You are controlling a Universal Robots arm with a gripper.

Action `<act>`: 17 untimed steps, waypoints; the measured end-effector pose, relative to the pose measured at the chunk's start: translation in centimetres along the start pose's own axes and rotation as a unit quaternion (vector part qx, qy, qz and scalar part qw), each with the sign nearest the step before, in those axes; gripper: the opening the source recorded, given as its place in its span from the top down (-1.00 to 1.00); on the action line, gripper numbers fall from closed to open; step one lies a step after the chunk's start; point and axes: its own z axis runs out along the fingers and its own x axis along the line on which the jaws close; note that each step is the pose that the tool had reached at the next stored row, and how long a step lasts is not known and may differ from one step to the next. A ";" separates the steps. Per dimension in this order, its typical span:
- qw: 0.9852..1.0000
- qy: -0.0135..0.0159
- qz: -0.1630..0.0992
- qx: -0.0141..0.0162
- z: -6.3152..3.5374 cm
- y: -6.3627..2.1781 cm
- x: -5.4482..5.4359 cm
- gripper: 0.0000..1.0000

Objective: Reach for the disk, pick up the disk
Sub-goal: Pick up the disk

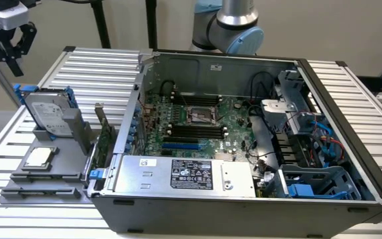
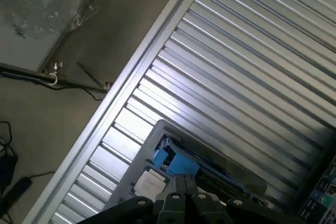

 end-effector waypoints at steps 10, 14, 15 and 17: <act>0.996 0.003 -0.090 0.000 0.00 0.00 0.0 0.79; 0.992 0.005 -0.127 0.000 0.00 0.00 0.0 0.79; 0.991 0.005 -0.135 0.000 0.00 0.00 0.0 0.79; 0.988 0.005 -0.153 0.000 0.00 0.00 0.0 0.79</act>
